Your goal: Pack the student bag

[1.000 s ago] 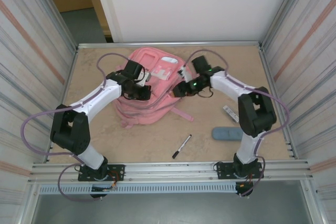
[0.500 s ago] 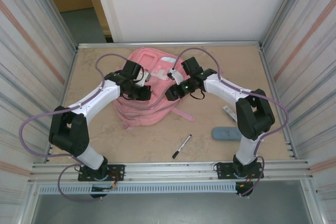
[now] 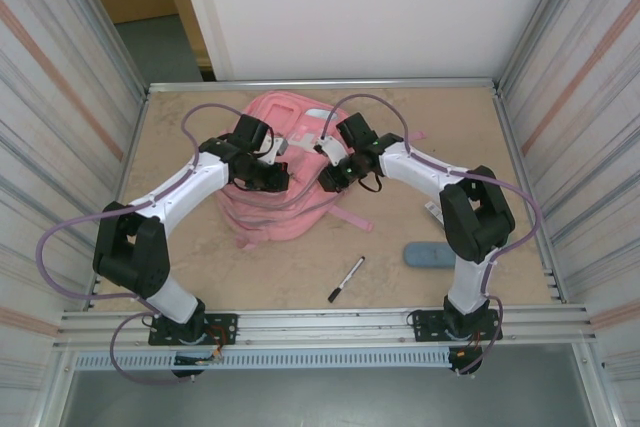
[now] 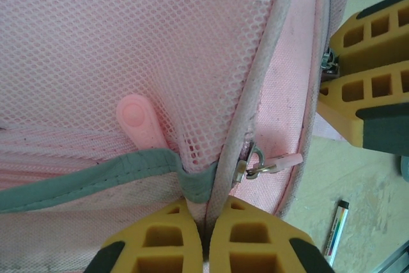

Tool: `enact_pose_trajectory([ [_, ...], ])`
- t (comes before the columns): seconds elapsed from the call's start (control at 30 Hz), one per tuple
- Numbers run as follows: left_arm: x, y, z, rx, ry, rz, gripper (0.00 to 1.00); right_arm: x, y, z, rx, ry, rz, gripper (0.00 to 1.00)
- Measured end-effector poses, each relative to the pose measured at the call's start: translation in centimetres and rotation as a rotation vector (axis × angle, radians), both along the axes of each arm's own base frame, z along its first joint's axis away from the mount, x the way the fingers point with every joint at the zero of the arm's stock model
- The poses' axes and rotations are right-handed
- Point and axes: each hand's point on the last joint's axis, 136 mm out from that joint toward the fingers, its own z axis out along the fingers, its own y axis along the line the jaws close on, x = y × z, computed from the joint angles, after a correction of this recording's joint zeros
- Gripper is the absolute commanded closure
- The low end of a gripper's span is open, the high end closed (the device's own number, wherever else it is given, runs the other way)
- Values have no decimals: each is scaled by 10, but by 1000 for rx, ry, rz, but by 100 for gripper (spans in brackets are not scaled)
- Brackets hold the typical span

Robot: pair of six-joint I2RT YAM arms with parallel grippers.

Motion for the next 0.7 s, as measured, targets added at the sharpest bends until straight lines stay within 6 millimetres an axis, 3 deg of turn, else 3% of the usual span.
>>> enact_pose_trajectory([
  [0.13, 0, -1, 0, -6, 3, 7, 100, 0, -1, 3, 1, -5, -3, 100],
  [0.33, 0, -3, 1, -25, 14, 19, 100, -5, 2, 12, 30, 14, -13, 100],
  [0.7, 0, -1, -2, -43, 45, 66, 100, -70, 55, 1, 91, 105, 76, 88],
])
